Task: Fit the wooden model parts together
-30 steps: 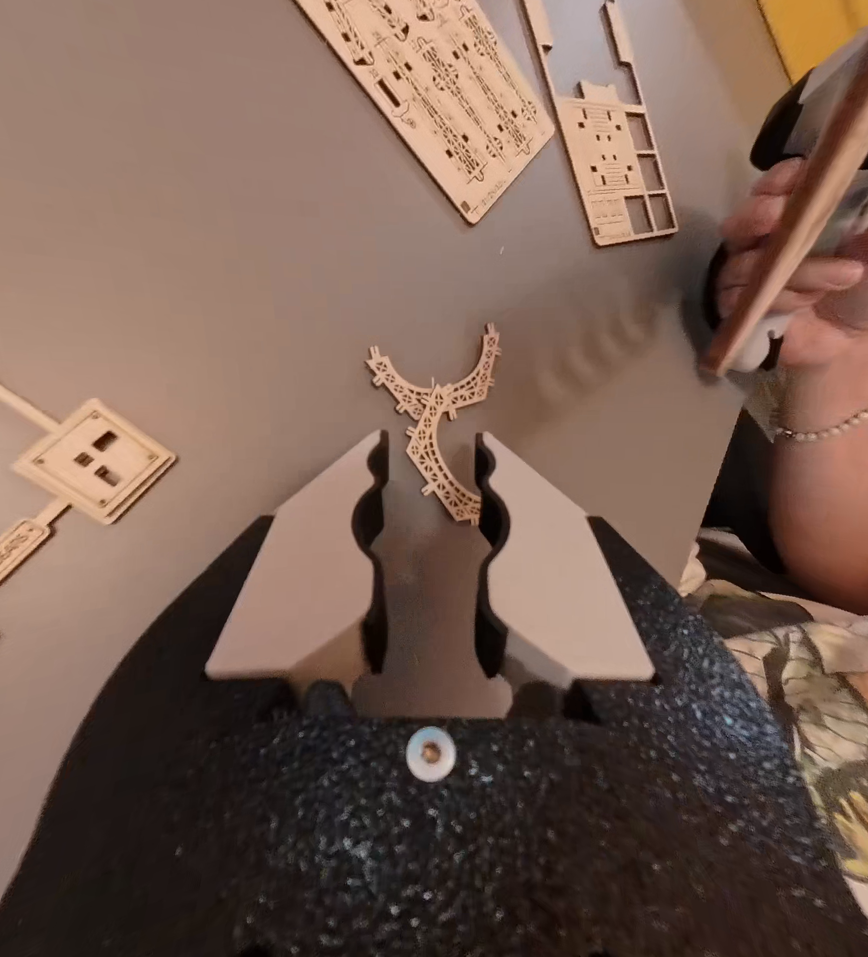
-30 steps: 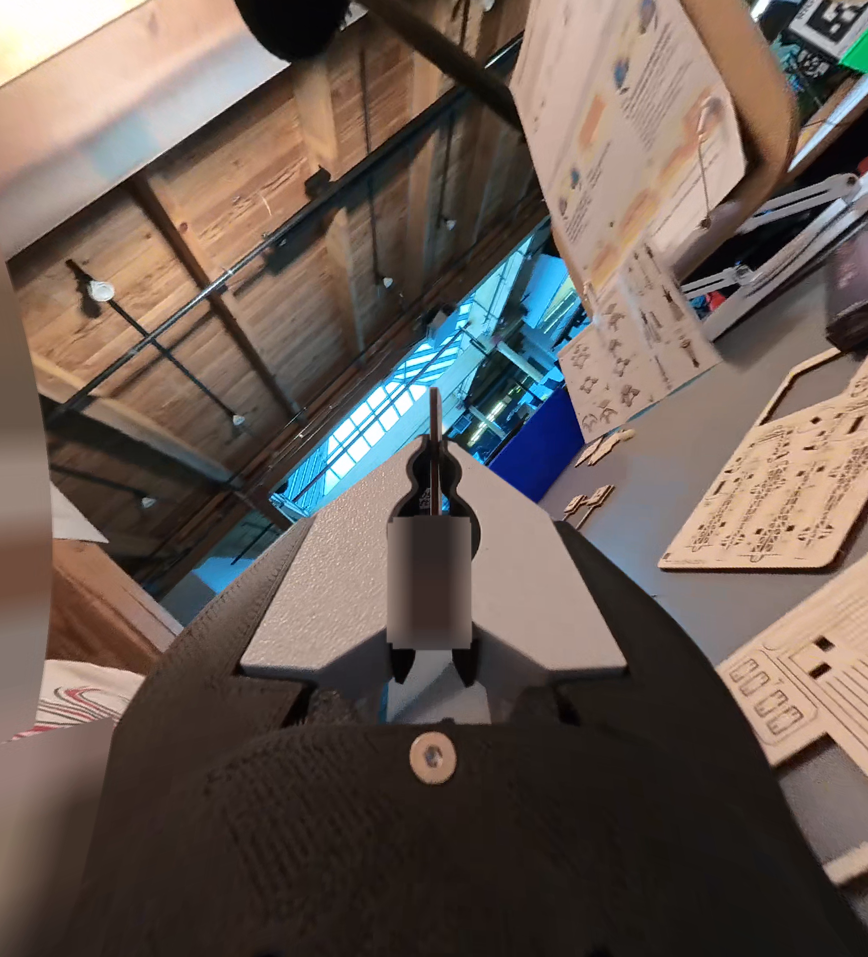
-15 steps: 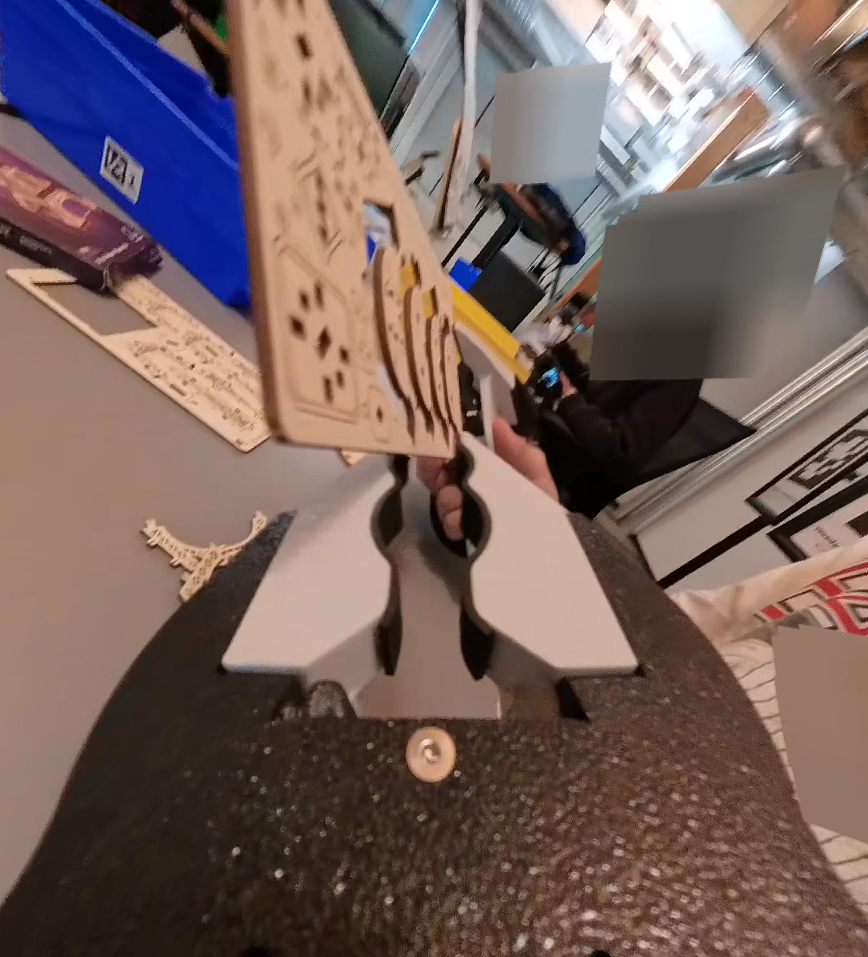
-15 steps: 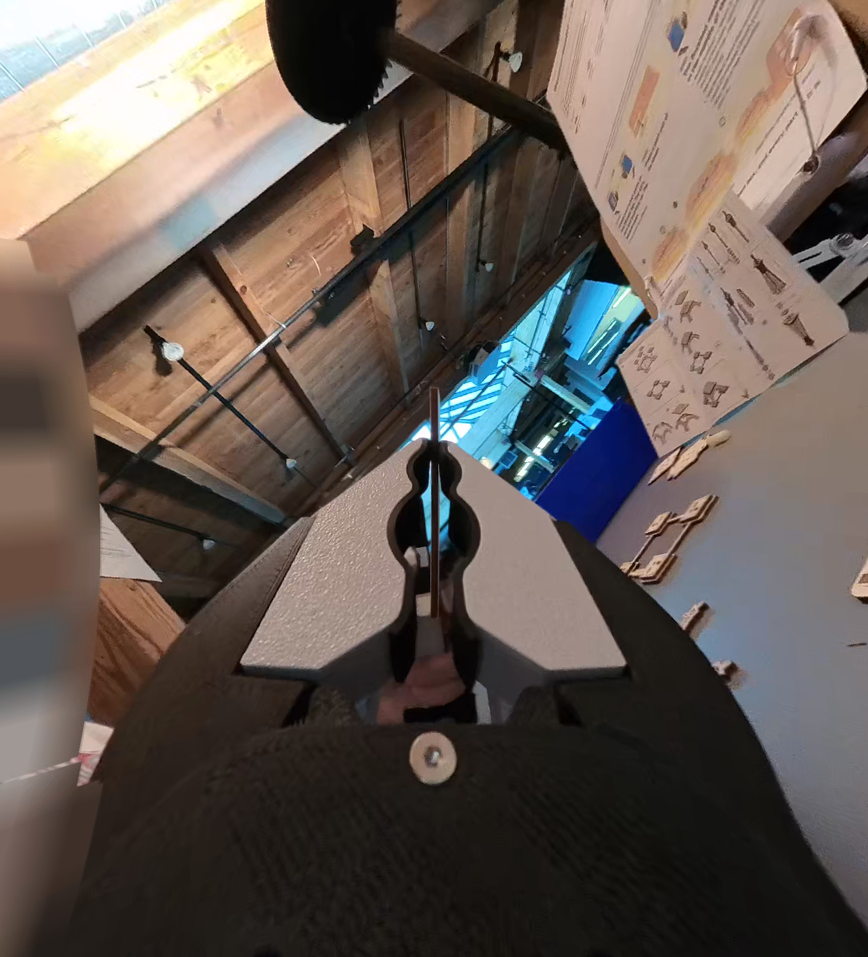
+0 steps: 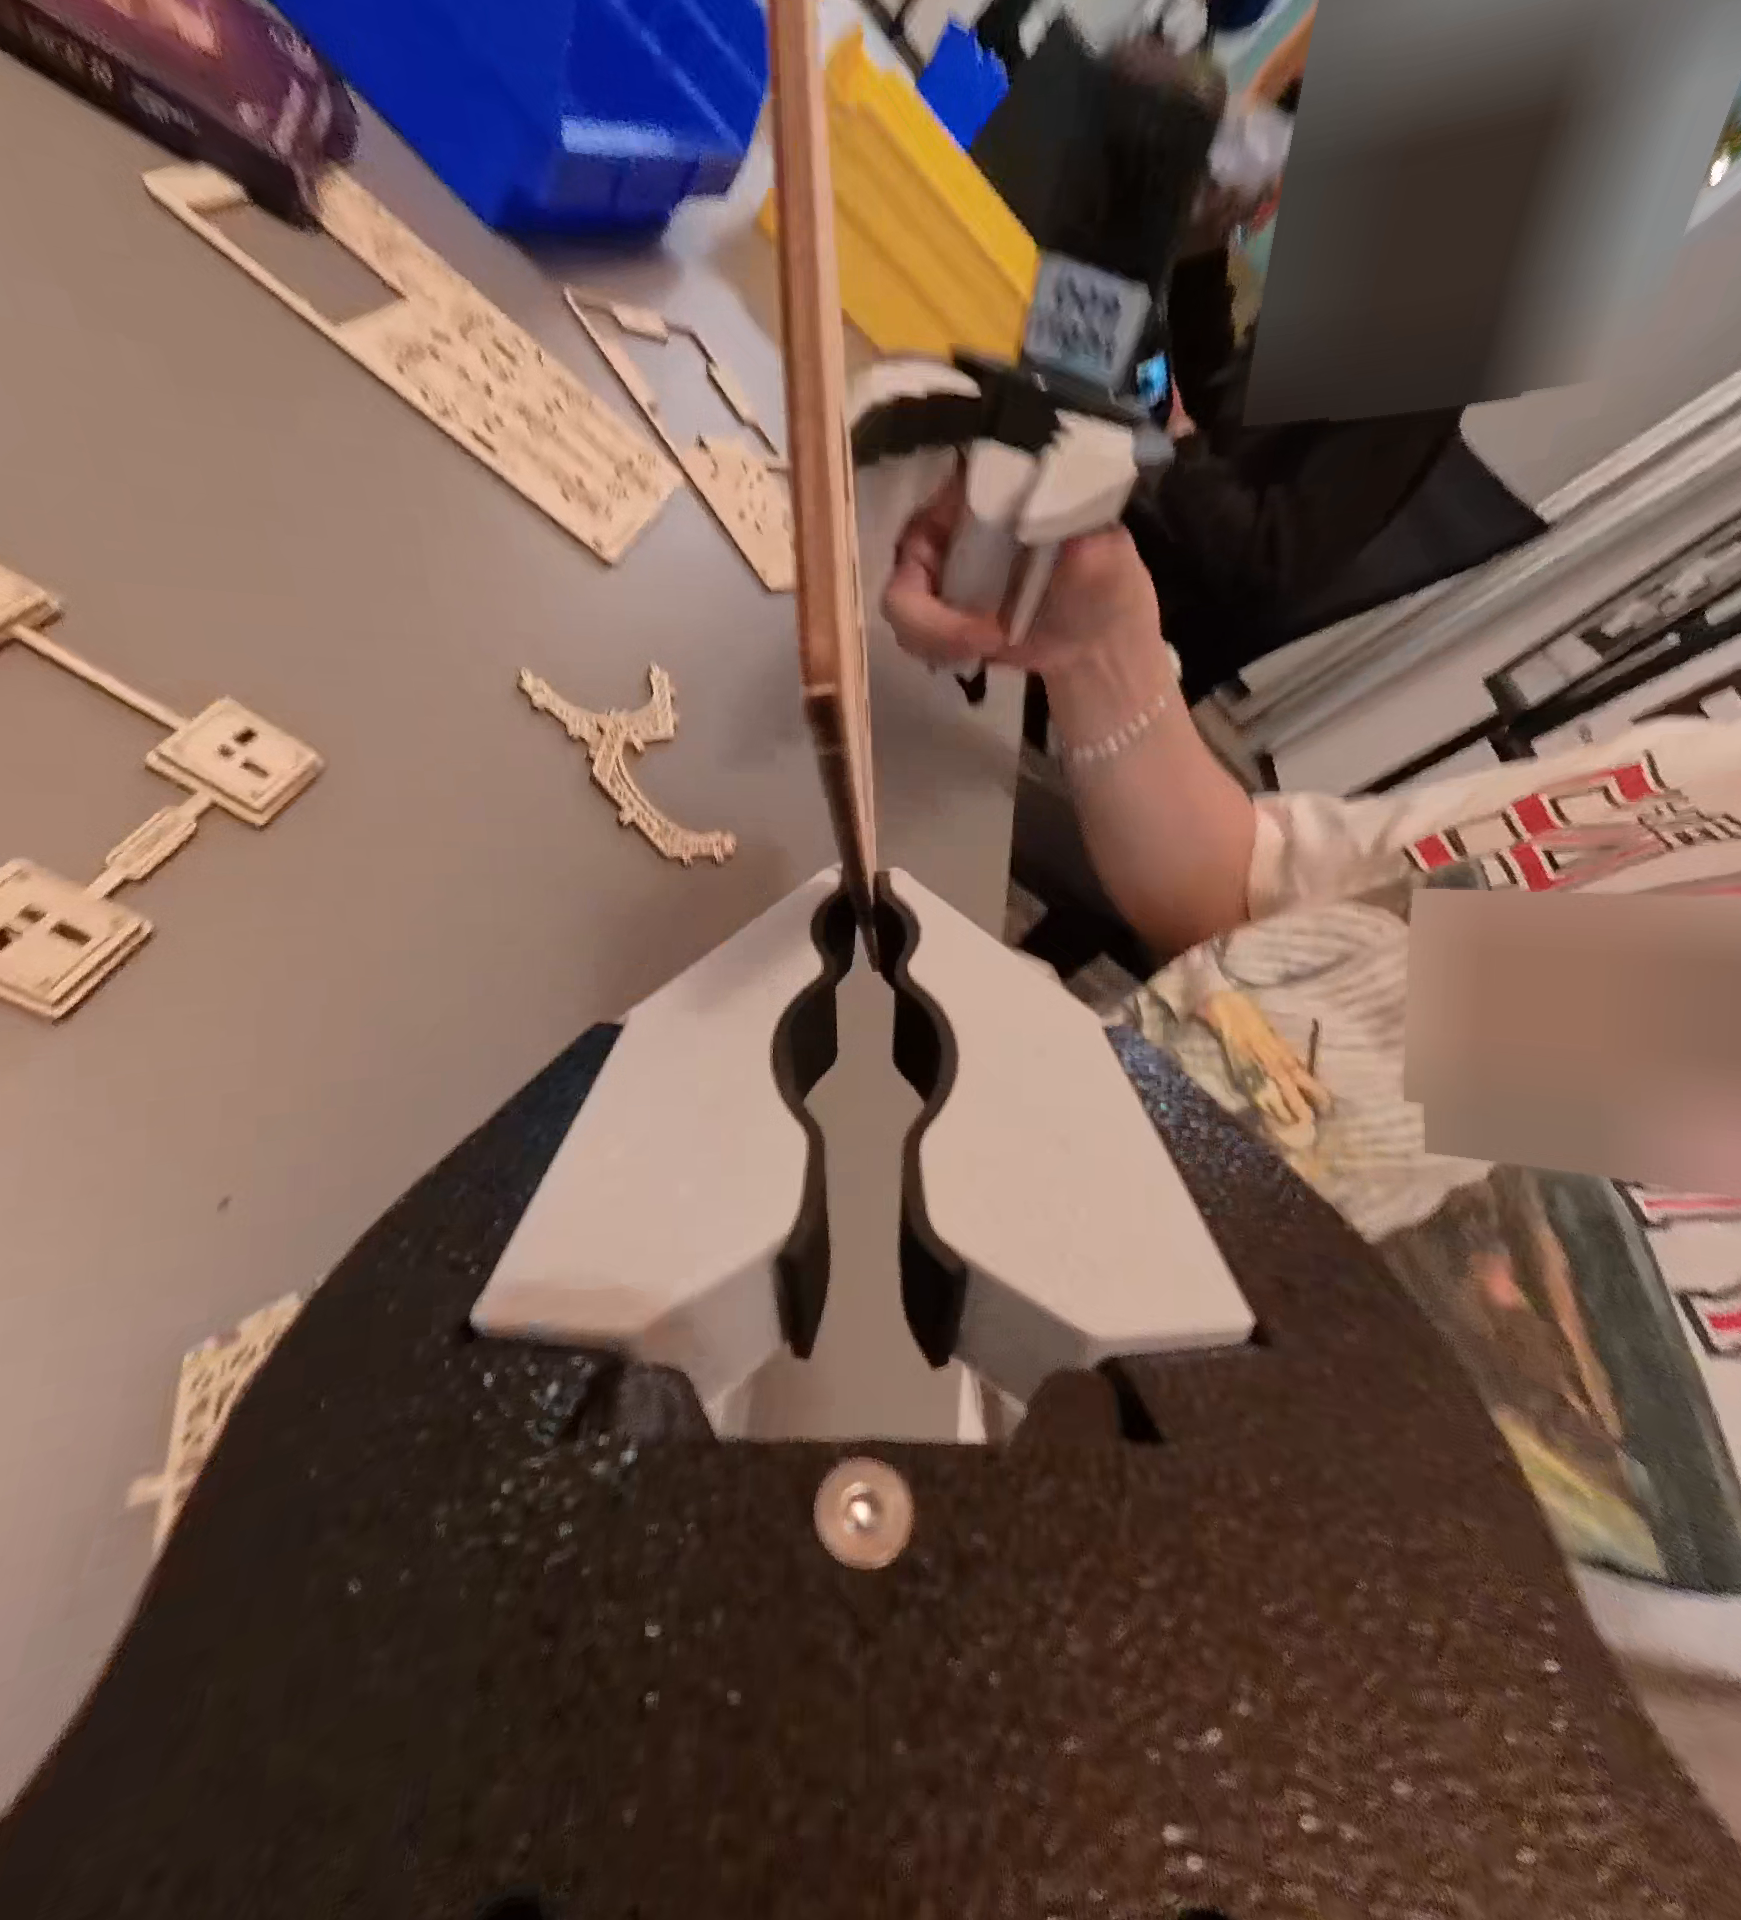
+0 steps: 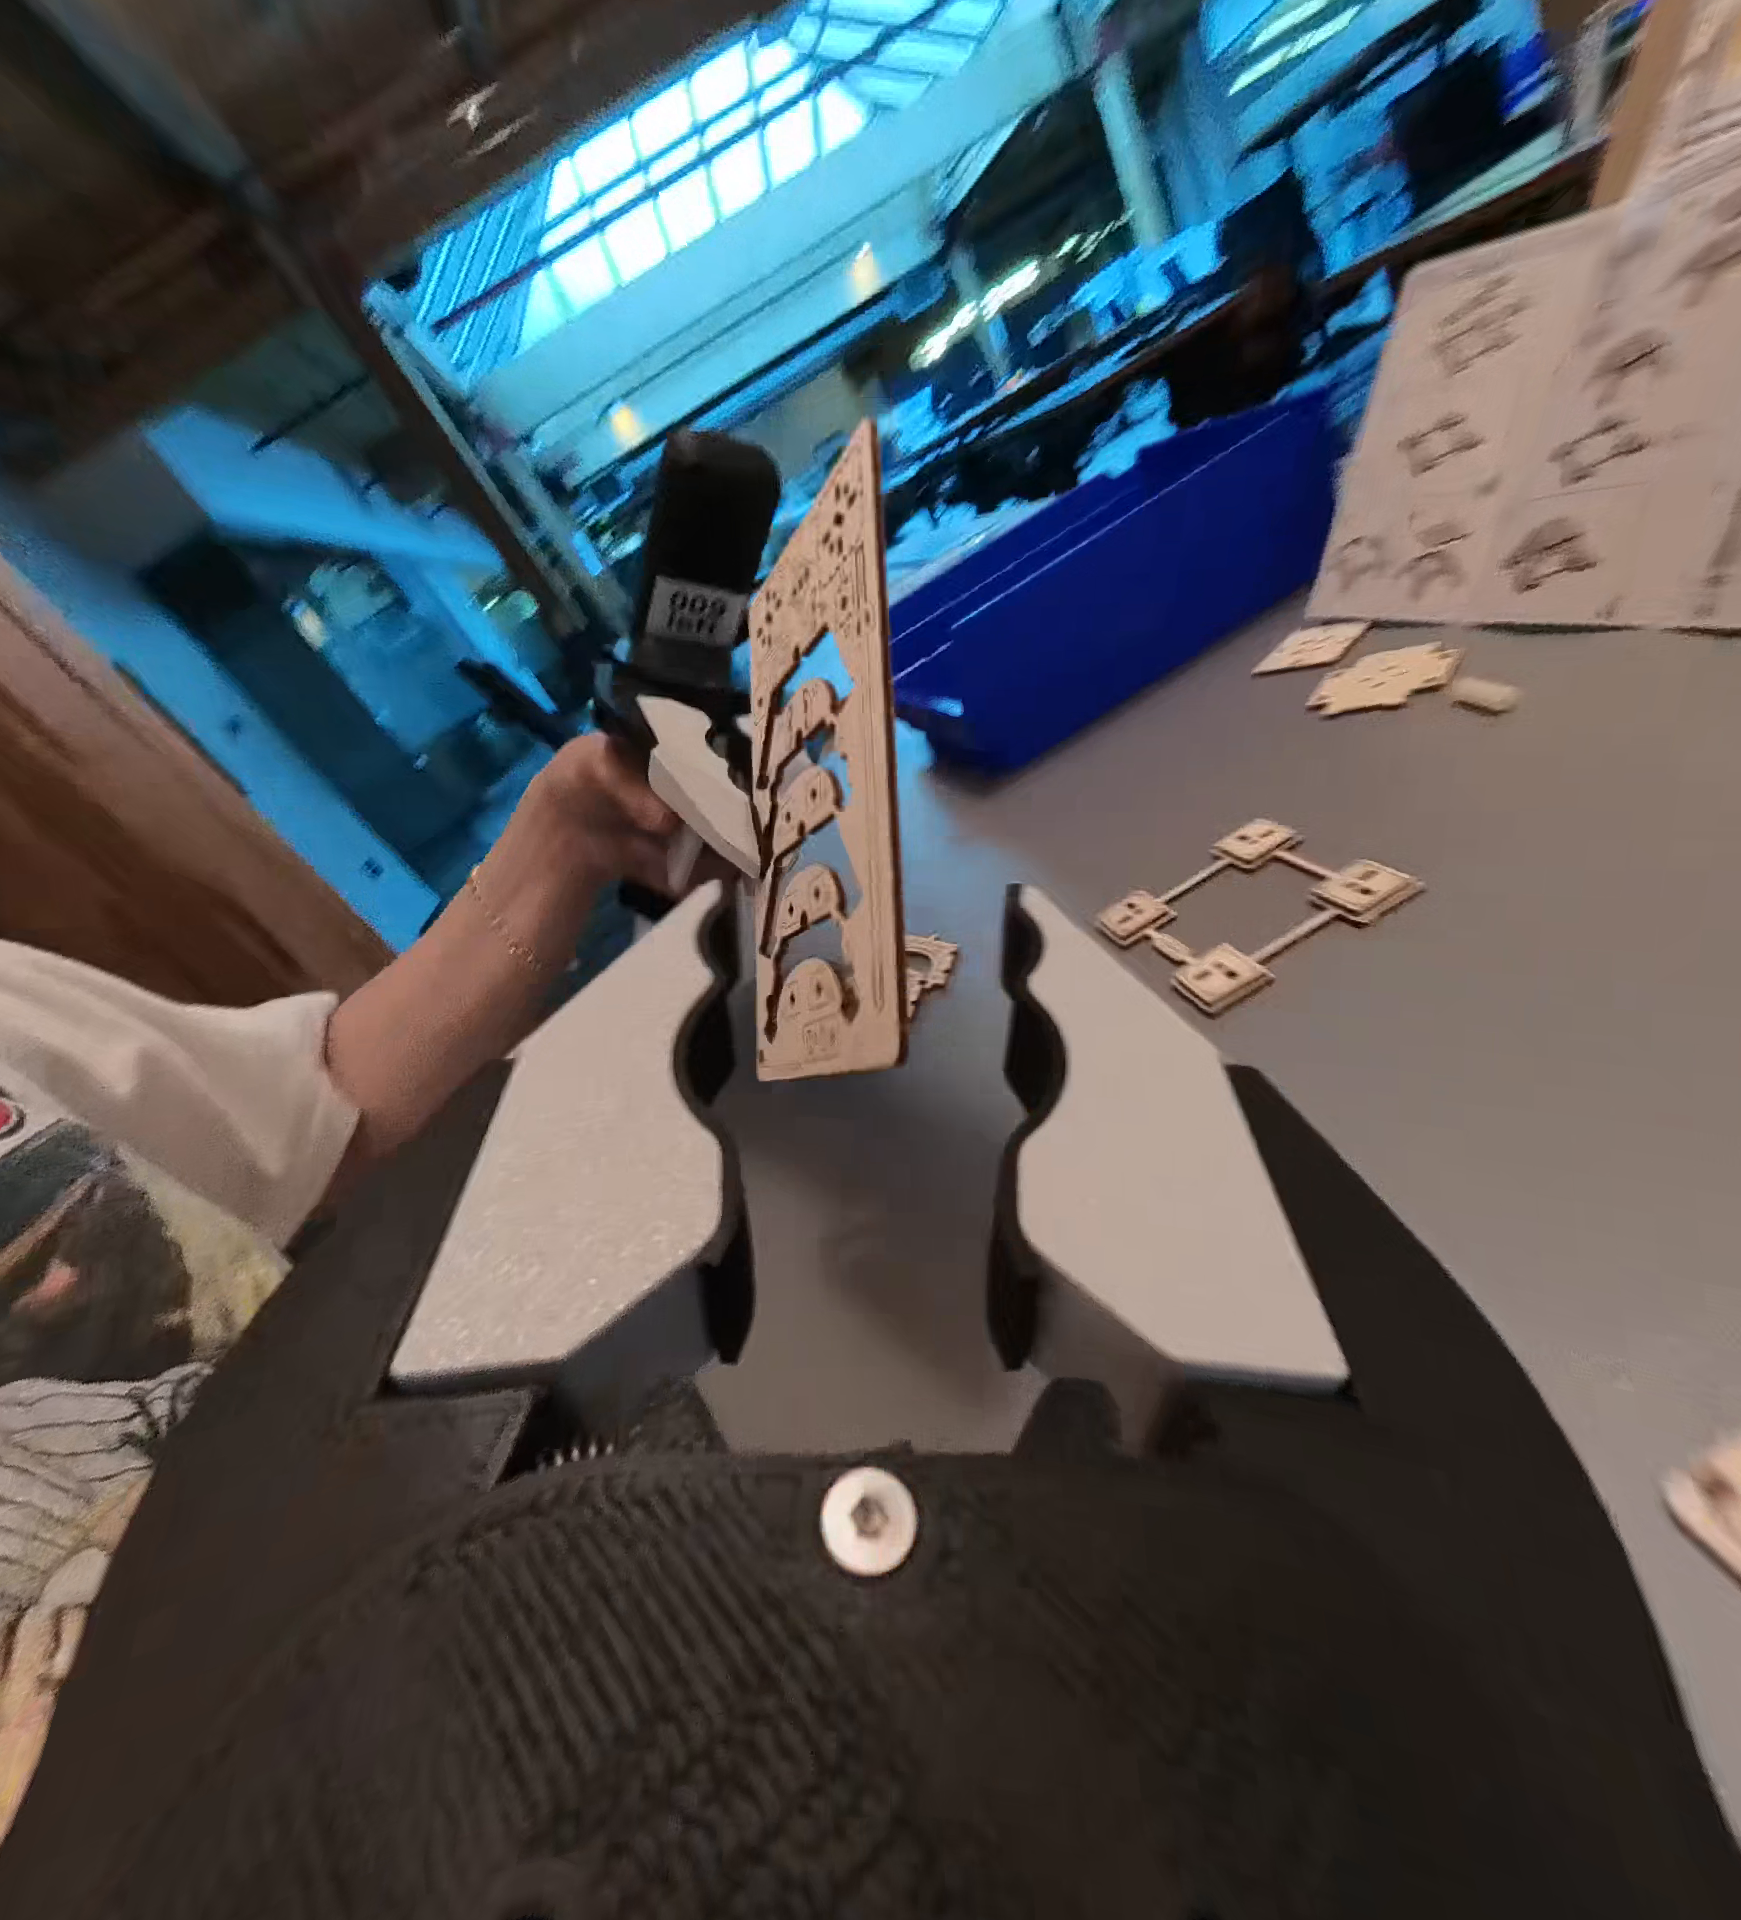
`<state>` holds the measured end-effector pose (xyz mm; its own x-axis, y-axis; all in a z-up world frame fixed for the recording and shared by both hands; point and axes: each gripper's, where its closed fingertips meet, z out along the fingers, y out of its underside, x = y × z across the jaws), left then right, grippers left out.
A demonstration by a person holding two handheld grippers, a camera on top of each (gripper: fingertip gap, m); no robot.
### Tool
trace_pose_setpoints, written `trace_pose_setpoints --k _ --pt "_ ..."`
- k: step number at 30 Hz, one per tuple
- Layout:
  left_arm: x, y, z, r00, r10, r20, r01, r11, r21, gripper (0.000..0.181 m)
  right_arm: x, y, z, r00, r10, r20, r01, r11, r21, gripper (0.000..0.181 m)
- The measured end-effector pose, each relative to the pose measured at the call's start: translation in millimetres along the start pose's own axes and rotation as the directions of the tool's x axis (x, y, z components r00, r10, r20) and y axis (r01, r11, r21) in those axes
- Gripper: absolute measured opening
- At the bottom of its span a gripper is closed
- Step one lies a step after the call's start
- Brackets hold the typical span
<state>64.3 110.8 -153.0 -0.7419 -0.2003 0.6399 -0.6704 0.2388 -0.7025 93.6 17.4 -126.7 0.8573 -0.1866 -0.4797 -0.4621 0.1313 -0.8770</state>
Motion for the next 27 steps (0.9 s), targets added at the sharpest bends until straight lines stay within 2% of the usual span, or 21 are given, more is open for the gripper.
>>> trace_pose_setpoints --k 5,7,10,11,12,13,15,16,18,20,23,25,27 --pt "-5.3 10.3 -25.4 1.0 0.01 0.018 -0.007 0.986 -0.167 0.0 -15.0 3.1 58.2 0.969 0.122 0.214 -0.079 0.977 -0.201 0.026" --pt "-11.0 13.9 -37.4 0.999 0.007 0.037 0.001 0.978 -0.208 0.0 -11.1 5.7 78.4 0.976 0.084 0.2 -0.031 0.967 -0.255 0.017" --pt "-17.5 13.9 -57.3 0.999 -0.012 0.051 0.023 0.979 -0.205 0.0 -3.9 7.8 100.7 0.981 0.008 0.194 0.055 0.947 -0.317 0.003" --pt "-18.4 15.1 -63.6 0.999 -0.018 0.045 0.027 0.977 -0.21 0.0 -3.0 9.7 107.4 0.979 0.015 0.202 0.057 0.937 -0.346 0.014" --pt "-19.9 16.7 -69.7 0.999 -0.013 0.043 0.022 0.976 -0.218 0.0 -0.6 12.6 114.2 0.979 0.021 0.201 0.059 0.921 -0.385 0.037" --pt "-22.2 17.4 -75.2 0.999 -0.013 0.045 0.023 0.975 -0.222 0.0 -0.1 14.1 120.7 0.977 0.028 0.211 0.063 0.909 -0.412 0.039" --pt "-24.6 17.1 -83.3 0.999 -0.03 0.042 0.039 0.974 -0.223 0.0 -5.8 10.8 135.2 0.965 0.043 0.258 0.071 0.906 -0.417 0.021" --pt "-25.4 18.0 -86.9 0.999 -0.025 0.038 0.033 0.972 -0.231 0.0 -10.0 9.5 142.1 0.955 0.053 0.291 0.078 0.903 -0.423 0.005" --pt "-38.5 18.9 -97.4 0.994 0.017 0.108 0.01 0.969 -0.247 0.0 -12.4 8.8 154.8 0.939 0.073 0.335 0.093 0.886 -0.453 0.001" --pt "-54.5 5.7 -112.6 0.977 0.04 0.21 -0.003 0.985 -0.171 0.002 1.7 5.7 171.2 0.957 0.091 0.277 0.051 0.884 -0.465 0.001" --pt "-83.0 -30.4 -149.8 0.908 0.036 0.418 -0.067 0.996 0.06 0.017 24.0 -2.7 196.4 0.949 0.256 0.185 -0.157 0.89 -0.429 0.001" --pt "-102.3 -46.5 -182.8 0.812 -0.009 0.584 -0.128 0.973 0.193 0.019 47.9 -1.5 214.3 0.923 0.376 0.086 -0.315 0.864 -0.393 0.0" --pt "-113.3 -51.2 -212.8 0.7 -0.066 0.711 -0.185 0.945 0.27 0.02 74.8 7.2 231.5 0.904 0.428 -0.024 -0.407 0.84 -0.36 0.0"
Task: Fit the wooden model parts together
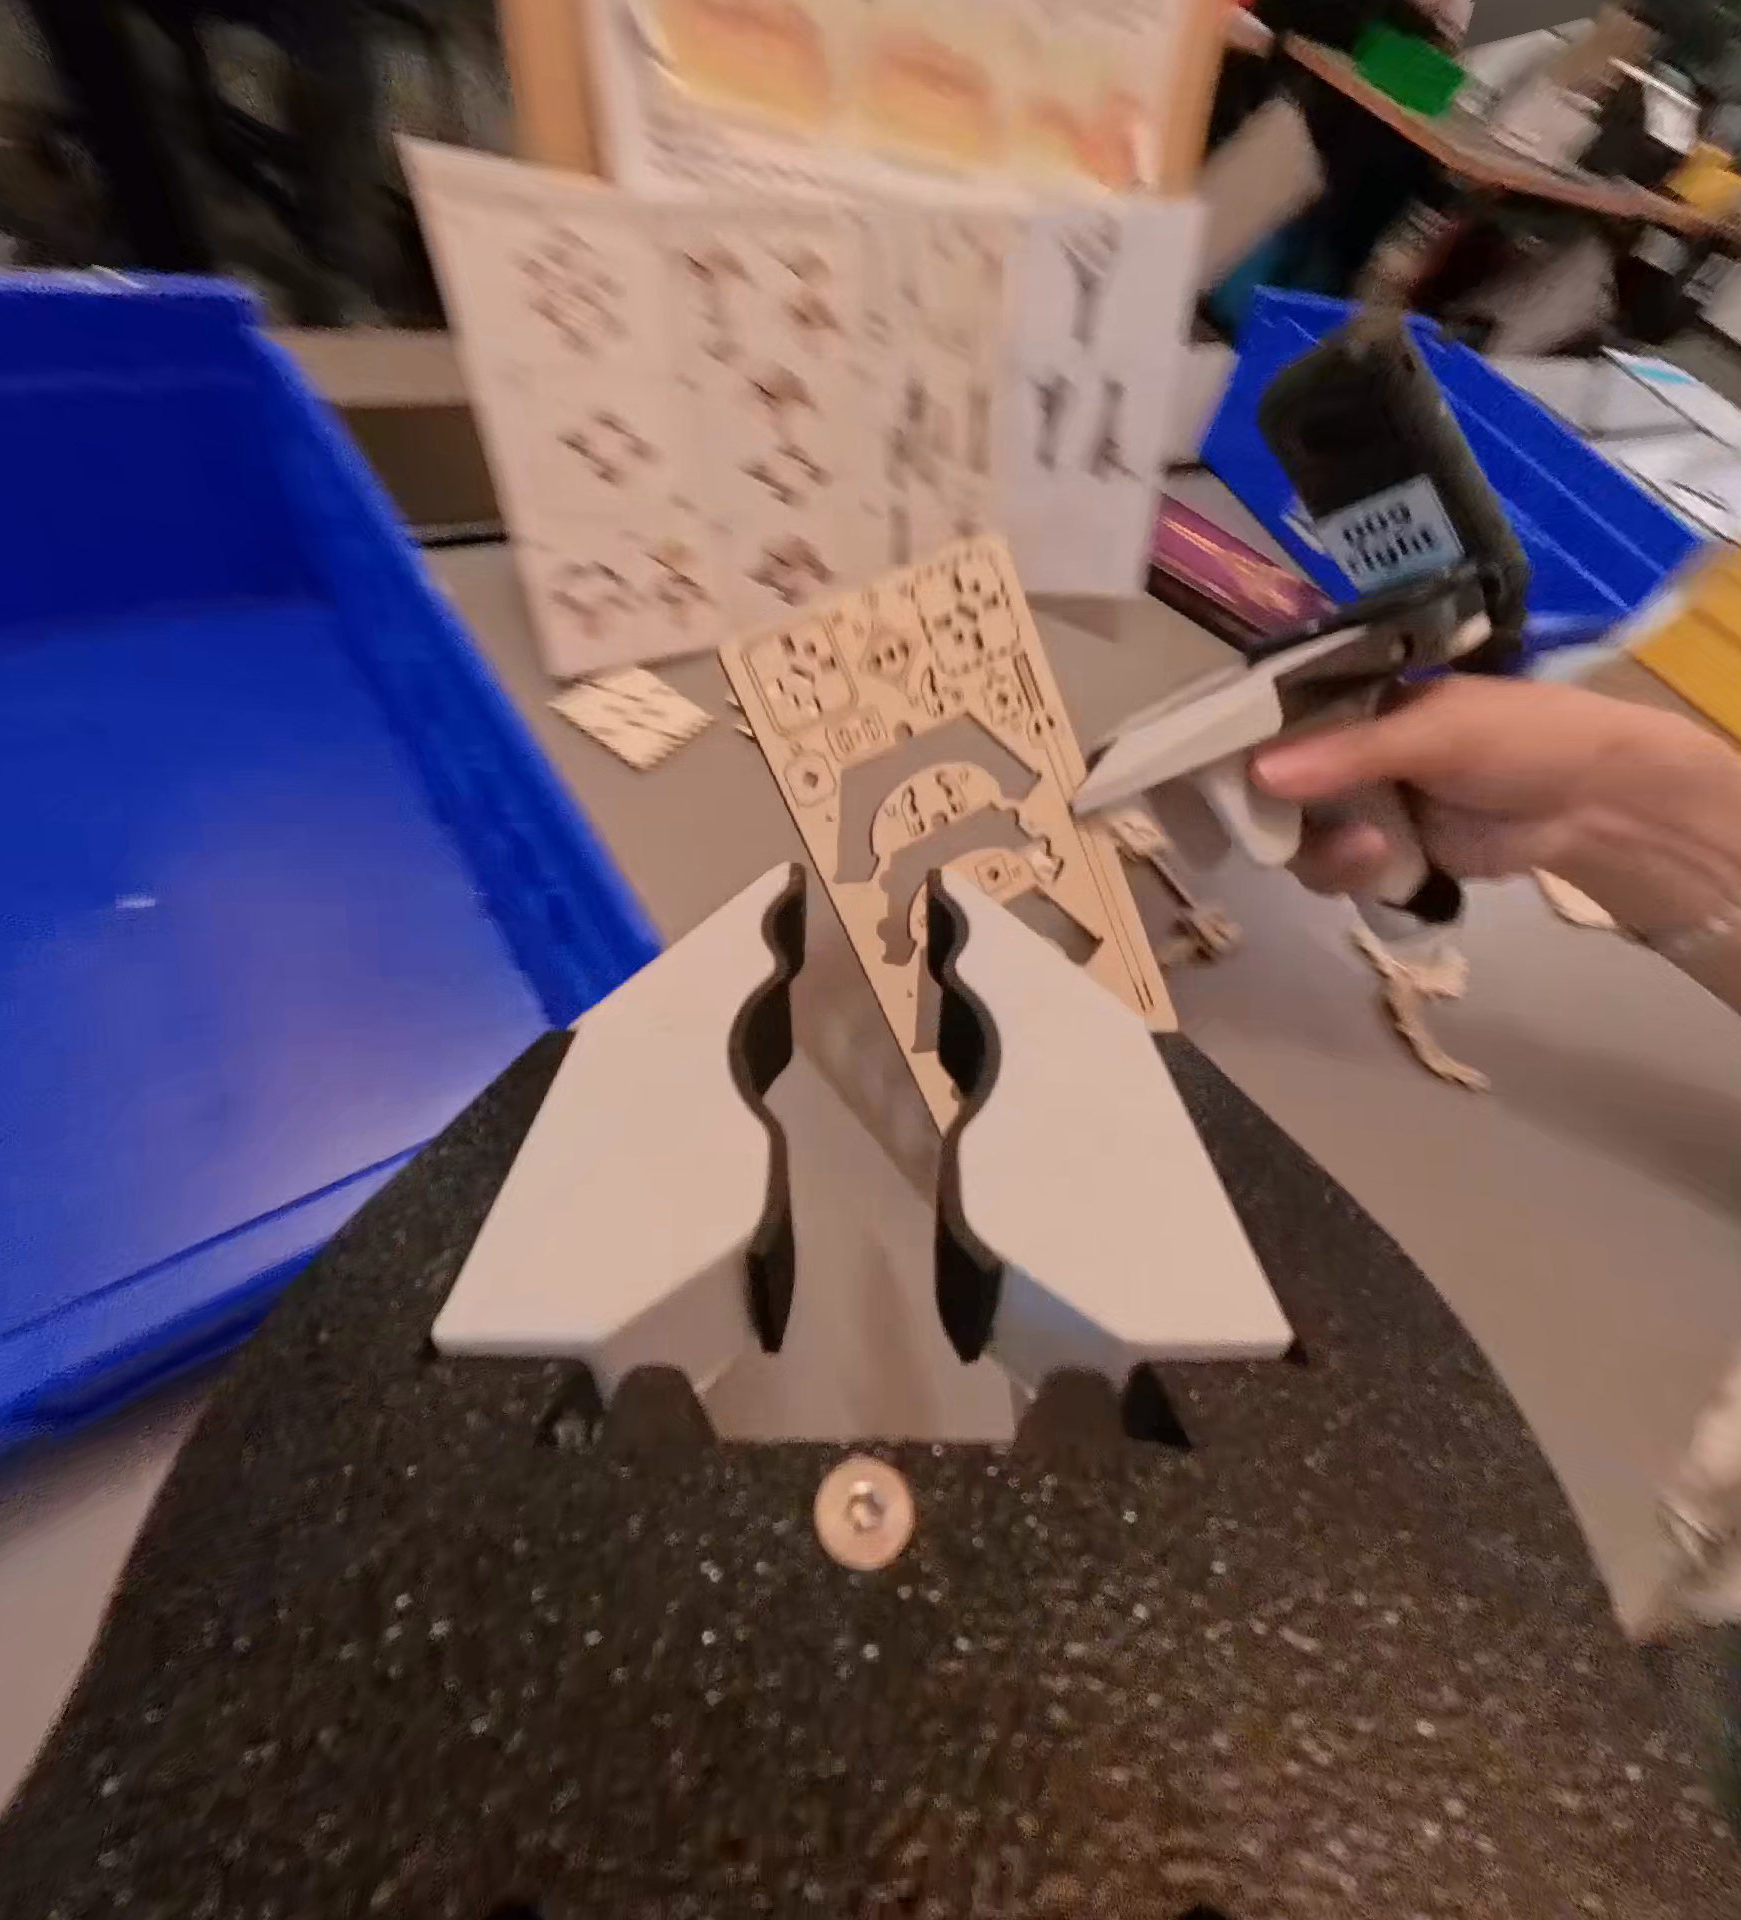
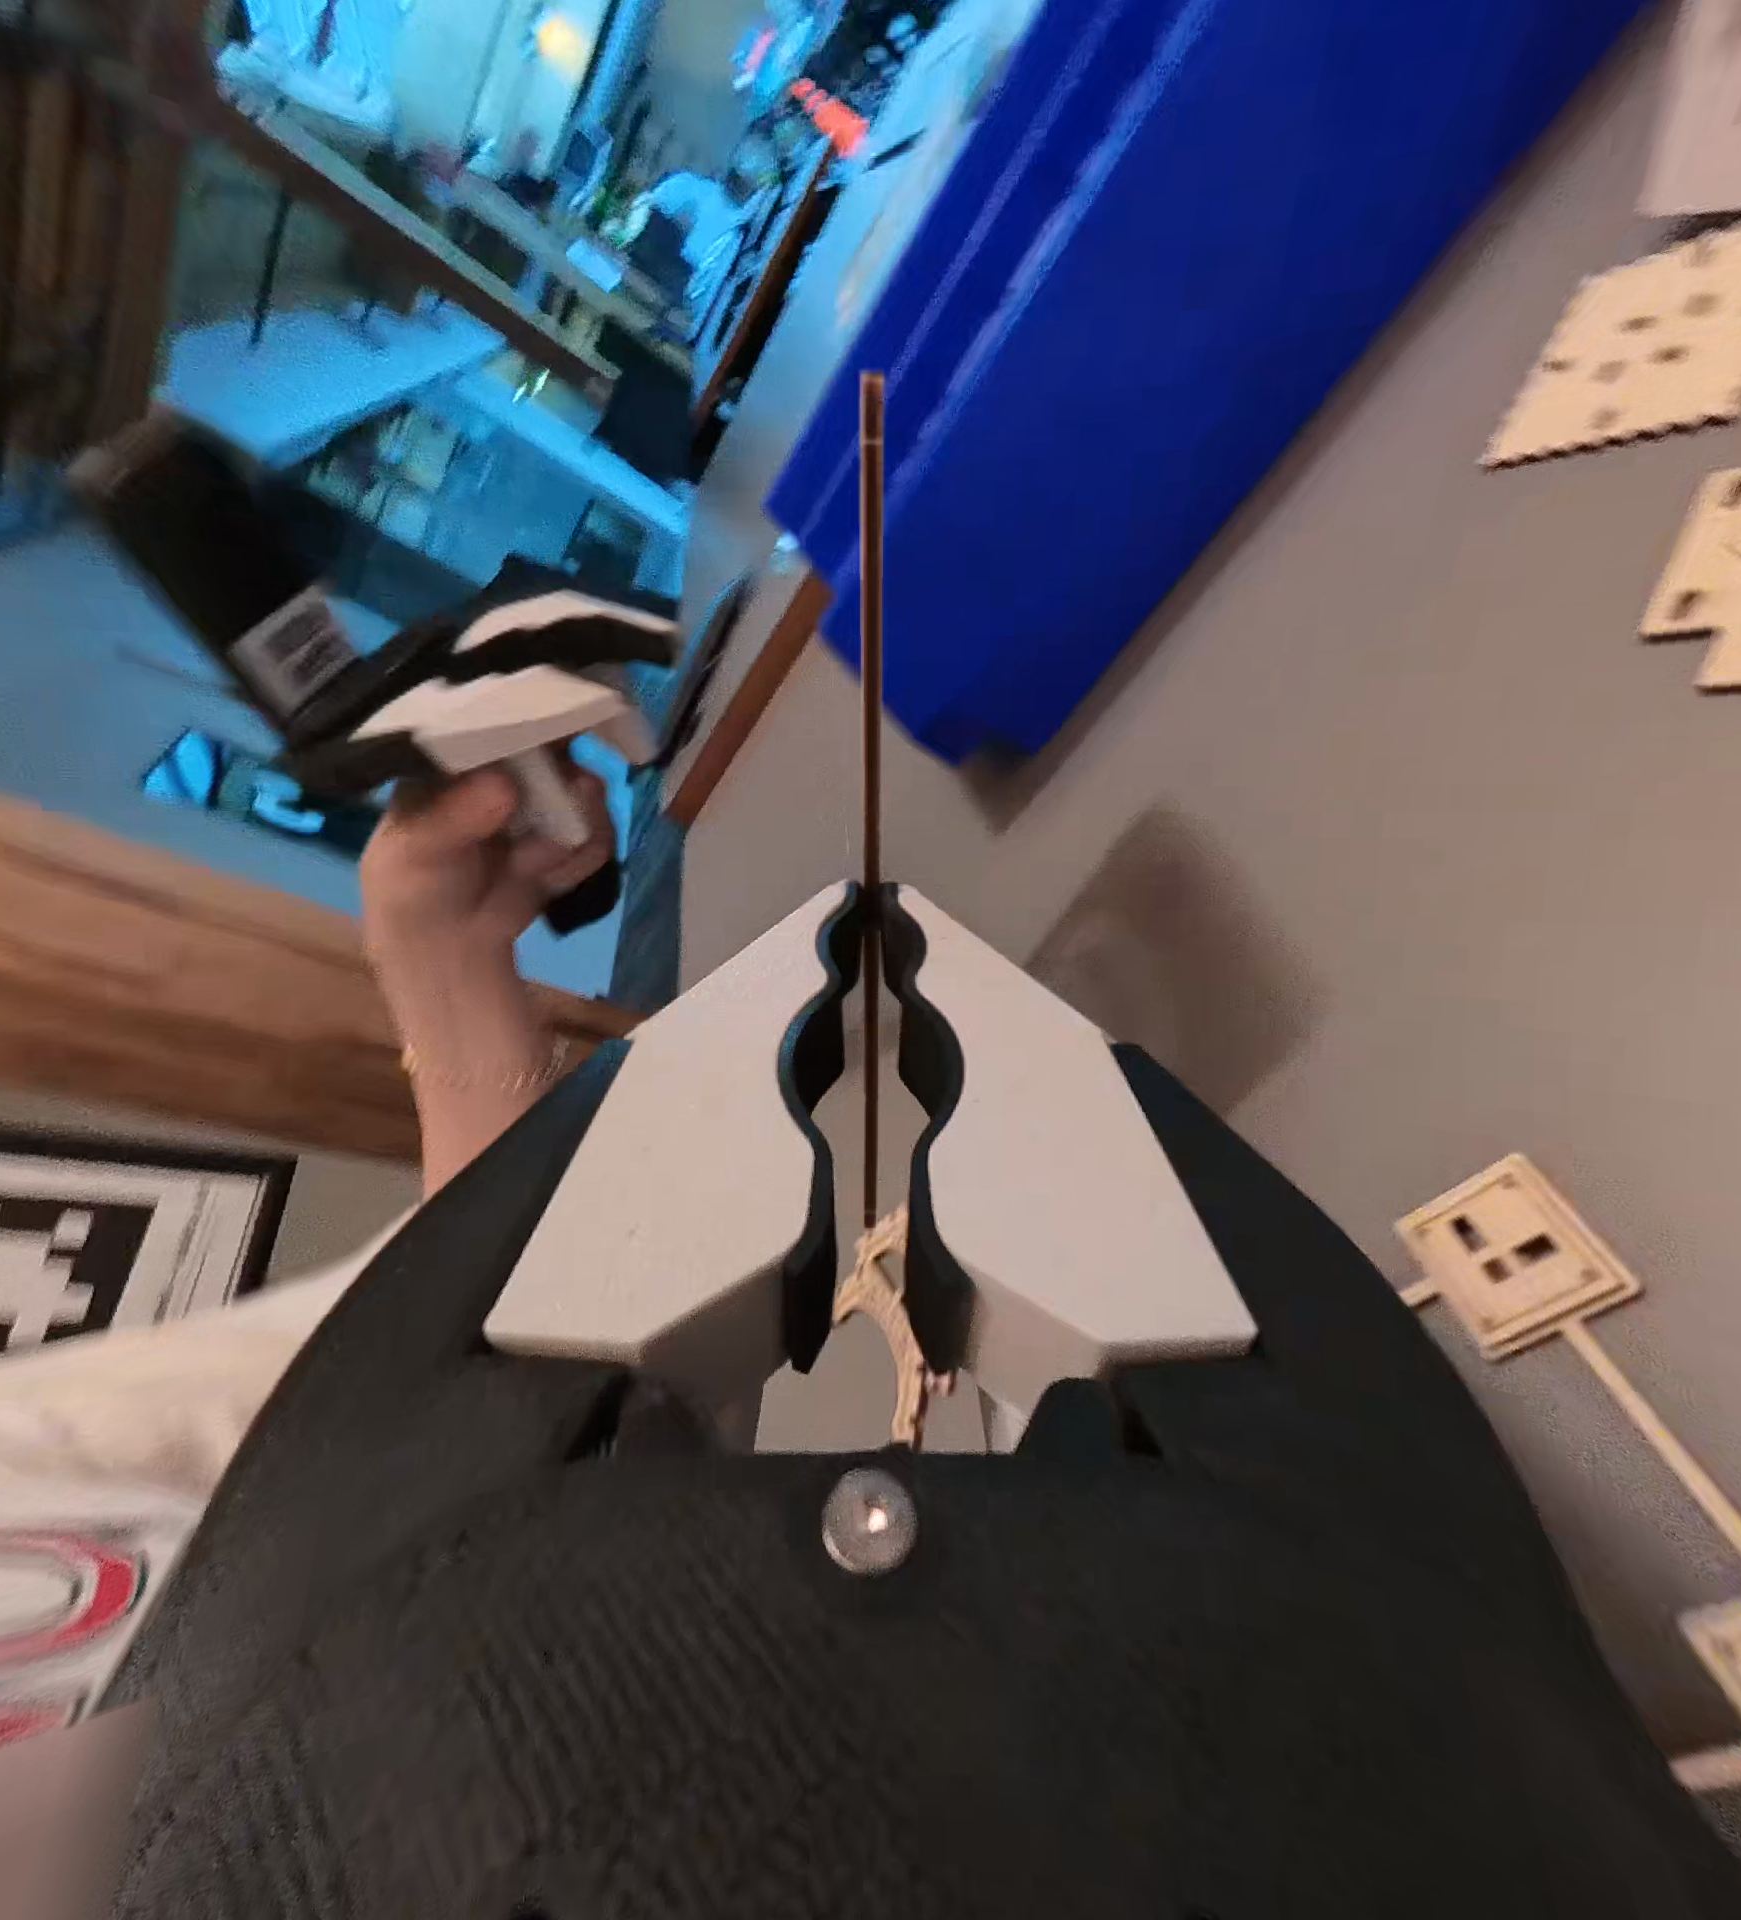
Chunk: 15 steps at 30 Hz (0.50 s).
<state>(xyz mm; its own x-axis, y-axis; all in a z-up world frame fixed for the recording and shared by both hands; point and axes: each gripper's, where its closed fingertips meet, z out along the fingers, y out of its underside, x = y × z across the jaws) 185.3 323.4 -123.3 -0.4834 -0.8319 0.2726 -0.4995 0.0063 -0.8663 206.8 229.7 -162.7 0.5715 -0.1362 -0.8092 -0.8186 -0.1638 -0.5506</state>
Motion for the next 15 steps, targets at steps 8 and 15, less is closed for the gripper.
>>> trace_pose_setpoints --k 8,15 --pt "-8.3 16.8 -8.8 0.982 0.119 0.145 -0.126 0.991 0.04 0.015 41.6 4.8 58.5 0.982 0.121 -0.146 -0.129 0.991 -0.042 0.001" --pt "-18.1 39.3 -0.9 0.966 0.195 0.17 -0.185 0.98 -0.071 0.014 63.0 7.6 59.9 0.95 0.126 -0.284 -0.146 0.988 -0.051 0.004"
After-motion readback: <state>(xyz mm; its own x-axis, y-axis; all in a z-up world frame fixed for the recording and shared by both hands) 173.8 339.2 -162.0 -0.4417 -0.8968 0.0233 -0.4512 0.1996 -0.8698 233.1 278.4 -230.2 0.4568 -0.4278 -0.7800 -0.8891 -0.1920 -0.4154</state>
